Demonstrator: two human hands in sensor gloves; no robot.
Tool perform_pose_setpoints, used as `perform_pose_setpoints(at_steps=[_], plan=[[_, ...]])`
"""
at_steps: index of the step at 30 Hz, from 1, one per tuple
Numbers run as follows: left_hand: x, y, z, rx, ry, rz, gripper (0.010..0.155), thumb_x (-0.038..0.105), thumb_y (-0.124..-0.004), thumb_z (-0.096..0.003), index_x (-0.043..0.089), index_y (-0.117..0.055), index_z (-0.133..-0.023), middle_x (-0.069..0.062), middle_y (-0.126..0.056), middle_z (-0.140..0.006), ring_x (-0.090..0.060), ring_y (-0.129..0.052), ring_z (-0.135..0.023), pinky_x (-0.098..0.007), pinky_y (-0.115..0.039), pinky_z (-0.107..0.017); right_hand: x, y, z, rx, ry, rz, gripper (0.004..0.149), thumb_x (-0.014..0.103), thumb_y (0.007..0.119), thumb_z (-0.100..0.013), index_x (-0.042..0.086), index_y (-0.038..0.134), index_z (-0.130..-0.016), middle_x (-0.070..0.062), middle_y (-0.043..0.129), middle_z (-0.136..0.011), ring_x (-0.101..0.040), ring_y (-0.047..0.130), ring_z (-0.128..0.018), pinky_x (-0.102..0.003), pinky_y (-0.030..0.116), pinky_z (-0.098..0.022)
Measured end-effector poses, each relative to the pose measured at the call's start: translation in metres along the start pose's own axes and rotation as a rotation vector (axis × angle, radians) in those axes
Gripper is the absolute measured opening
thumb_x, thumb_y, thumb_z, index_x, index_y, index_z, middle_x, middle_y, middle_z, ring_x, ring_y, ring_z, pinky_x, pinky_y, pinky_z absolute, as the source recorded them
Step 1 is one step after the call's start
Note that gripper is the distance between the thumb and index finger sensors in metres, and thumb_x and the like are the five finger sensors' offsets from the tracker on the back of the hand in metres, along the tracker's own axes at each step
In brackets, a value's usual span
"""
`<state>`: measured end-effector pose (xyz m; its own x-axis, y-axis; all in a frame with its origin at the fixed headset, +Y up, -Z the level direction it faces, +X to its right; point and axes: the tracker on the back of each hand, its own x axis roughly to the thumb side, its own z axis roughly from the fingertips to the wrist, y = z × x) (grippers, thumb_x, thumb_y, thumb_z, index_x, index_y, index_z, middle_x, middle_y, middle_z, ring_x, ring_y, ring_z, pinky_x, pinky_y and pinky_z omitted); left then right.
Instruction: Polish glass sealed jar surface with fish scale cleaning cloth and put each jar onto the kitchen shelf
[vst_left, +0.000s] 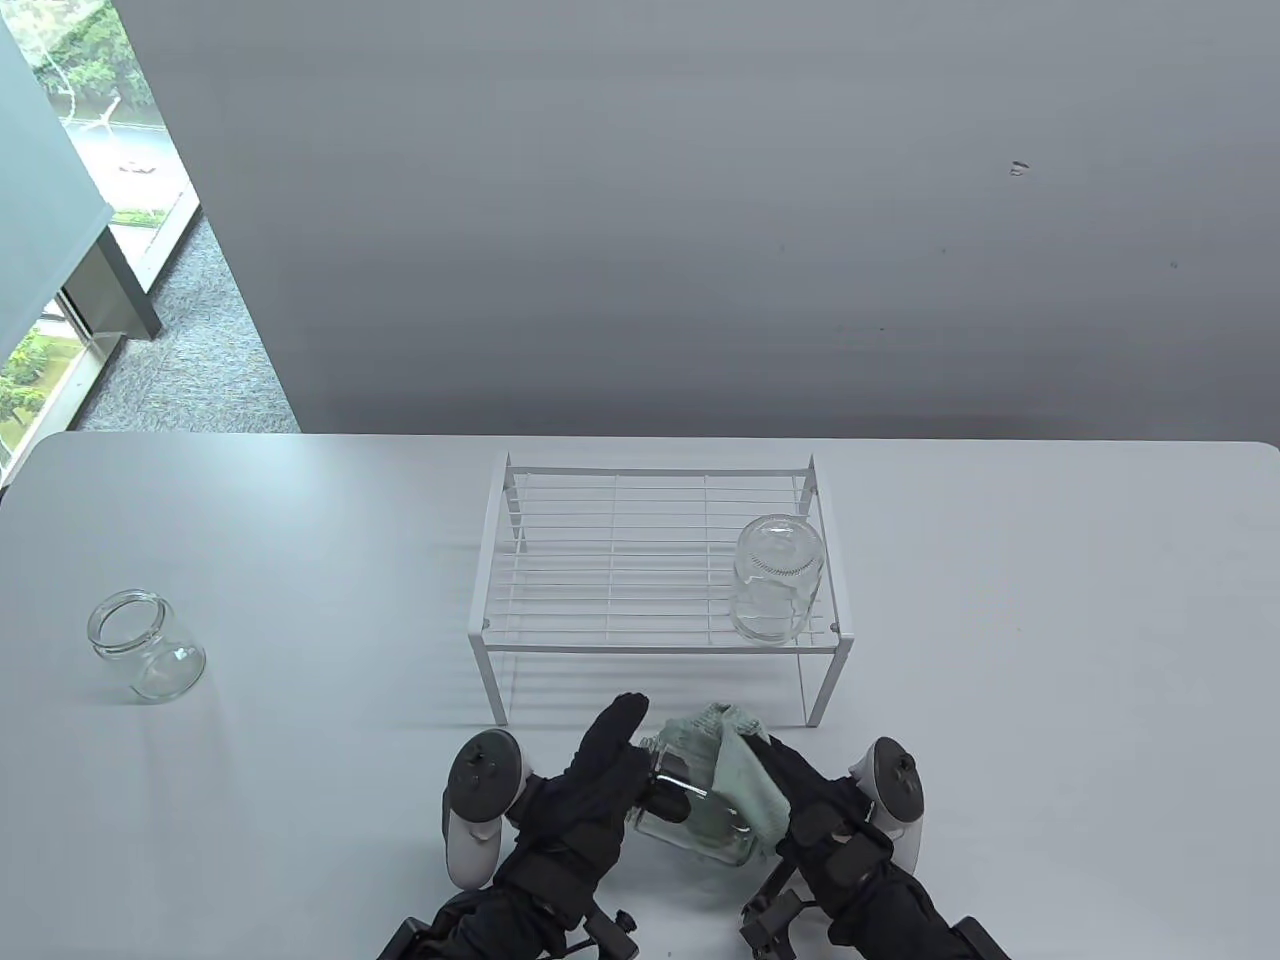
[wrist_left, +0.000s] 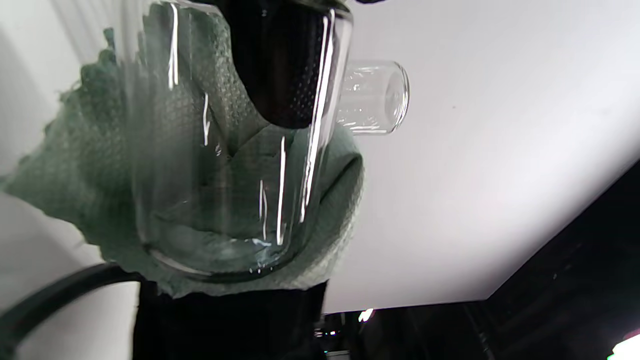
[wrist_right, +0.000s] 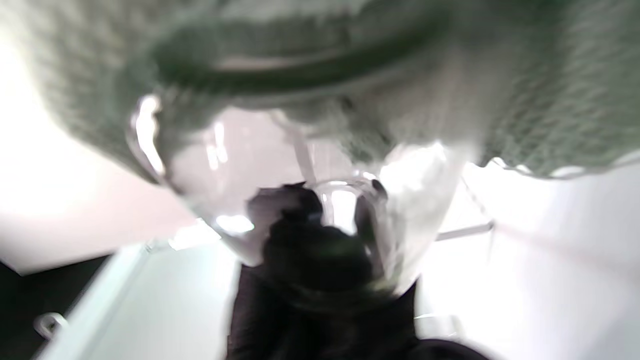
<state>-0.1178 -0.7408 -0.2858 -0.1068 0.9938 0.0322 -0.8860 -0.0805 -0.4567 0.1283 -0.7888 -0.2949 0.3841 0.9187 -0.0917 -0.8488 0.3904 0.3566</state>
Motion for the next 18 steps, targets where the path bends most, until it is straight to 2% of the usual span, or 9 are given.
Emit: perform_pose_setpoints(at_steps=[1,3,8,11,14,15,18], plan=[[-0.003,0.002,0.0,-0.006,0.007,0.074,0.064,0.033,-0.054,-0.0585,0.008,-0.023,-0.108,-0.01,-0.082,-0.083,-0.011,-0.097,-0.062,-0.05,-0.033,-0.077,-0.002,0.002,0.0,0.02,-0.004,-0.073,0.072,0.05,0.059,-0.06,-0.008,0.051,-0.103,-0.038,0.063,-0.09,-0.057,0.077,-0.072,-0.068,0.058,-0.051],[-0.006,0.005,0.001,0.007,0.013,0.133,0.064,0.033,-0.052,-0.059,0.008,-0.02,-0.108,-0.009,-0.079,-0.086,-0.01,-0.096,-0.065,-0.05,-0.032,-0.078,-0.003,0.006,0.0,0.05,-0.014,-0.105,0.076,0.052,0.059,-0.061,-0.007,0.044,-0.105,-0.04,0.057,-0.093,-0.059,0.072,-0.075,-0.069,0.056,-0.053],[-0.014,0.008,0.003,0.096,-0.005,0.344,0.063,0.033,-0.05,-0.0587,0.01,-0.018,-0.108,-0.008,-0.076,-0.088,-0.009,-0.094,-0.069,-0.051,-0.03,-0.077,-0.004,0.013,-0.001,0.094,-0.044,0.002,0.075,0.05,0.057,-0.062,-0.006,0.034,-0.105,-0.036,0.056,-0.095,-0.052,0.077,-0.078,-0.064,0.06,-0.055],[-0.015,0.008,0.004,0.107,-0.021,0.336,0.062,0.033,-0.049,-0.0584,0.011,-0.018,-0.108,-0.007,-0.075,-0.09,-0.008,-0.094,-0.071,-0.051,-0.031,-0.077,-0.007,0.018,0.0,0.117,-0.038,-0.067,0.081,0.054,0.058,-0.061,-0.006,0.027,-0.106,-0.037,0.049,-0.098,-0.053,0.073,-0.081,-0.066,0.057,-0.056],[-0.016,0.004,0.004,0.119,-0.027,0.412,0.062,0.032,-0.048,-0.0583,0.011,-0.016,-0.107,-0.007,-0.072,-0.092,-0.007,-0.092,-0.074,-0.05,-0.03,-0.077,-0.007,0.024,0.0,0.16,-0.095,-0.106,0.089,0.059,0.058,-0.06,-0.005,0.015,-0.106,-0.037,0.037,-0.102,-0.058,0.061,-0.088,-0.07,0.048,-0.059],[-0.016,0.002,0.005,0.107,-0.018,0.417,0.063,0.032,-0.048,-0.0581,0.01,-0.015,-0.107,-0.006,-0.071,-0.093,-0.007,-0.092,-0.075,-0.05,-0.03,-0.077,-0.005,0.026,0.0,0.169,-0.133,-0.079,0.092,0.06,0.058,-0.06,-0.004,0.01,-0.105,-0.036,0.032,-0.104,-0.059,0.054,-0.09,-0.071,0.045,-0.06],[-0.016,-0.003,0.005,0.082,-0.027,0.413,0.062,0.032,-0.047,-0.0578,0.011,-0.015,-0.107,-0.004,-0.071,-0.094,-0.005,-0.093,-0.075,-0.051,-0.031,-0.077,0.001,0.026,-0.001,0.114,-0.219,0.039,0.094,0.062,0.058,-0.058,-0.004,0.01,-0.104,-0.035,0.034,-0.103,-0.058,0.056,-0.09,-0.071,0.047,-0.059]])
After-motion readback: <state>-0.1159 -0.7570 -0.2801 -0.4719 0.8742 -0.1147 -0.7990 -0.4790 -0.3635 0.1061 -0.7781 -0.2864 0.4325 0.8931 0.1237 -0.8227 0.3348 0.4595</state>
